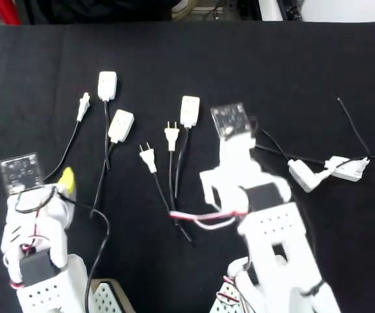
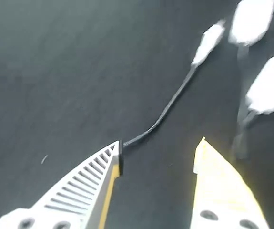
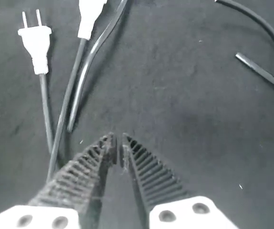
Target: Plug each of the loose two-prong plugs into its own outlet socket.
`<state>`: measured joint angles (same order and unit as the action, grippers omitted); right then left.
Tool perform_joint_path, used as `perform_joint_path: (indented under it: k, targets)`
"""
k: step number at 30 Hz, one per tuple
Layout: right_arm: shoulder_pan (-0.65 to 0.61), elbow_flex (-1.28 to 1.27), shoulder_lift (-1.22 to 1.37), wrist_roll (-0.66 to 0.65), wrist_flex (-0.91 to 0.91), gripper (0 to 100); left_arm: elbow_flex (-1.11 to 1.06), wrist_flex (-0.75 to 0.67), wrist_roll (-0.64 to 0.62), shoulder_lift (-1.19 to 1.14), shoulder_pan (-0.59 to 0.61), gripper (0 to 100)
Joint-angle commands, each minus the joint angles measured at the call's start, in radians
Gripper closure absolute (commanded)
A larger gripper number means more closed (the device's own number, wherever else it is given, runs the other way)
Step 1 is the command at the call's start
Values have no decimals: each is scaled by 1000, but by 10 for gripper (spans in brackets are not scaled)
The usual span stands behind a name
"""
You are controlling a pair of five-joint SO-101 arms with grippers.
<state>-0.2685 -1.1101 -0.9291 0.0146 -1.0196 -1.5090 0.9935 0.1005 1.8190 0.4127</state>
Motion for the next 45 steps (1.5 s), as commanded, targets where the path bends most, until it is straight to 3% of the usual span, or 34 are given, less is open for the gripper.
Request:
perform_joint_path:
  k: [1,7,12,20,35,45]
  targets:
    - [-12,-85,-96,2,84,984,58,-66,-21,3,-122,743]
    - [-12,-117,-127,-32,95,984,79,-196,-23,-129,-199,742]
    - [-12,-137,-128,-48,132,984,255,-356,-23,-566,-229,742]
    - [-12,-150,-133,-48,133,984,667,-499,3,-1261,-335,742]
    - [-14,-151,-130,-49,133,983,1264,-480,112,-2033,-367,742]
    - [-14,-153,-130,-49,133,983,1560,-189,233,-2315,-403,746]
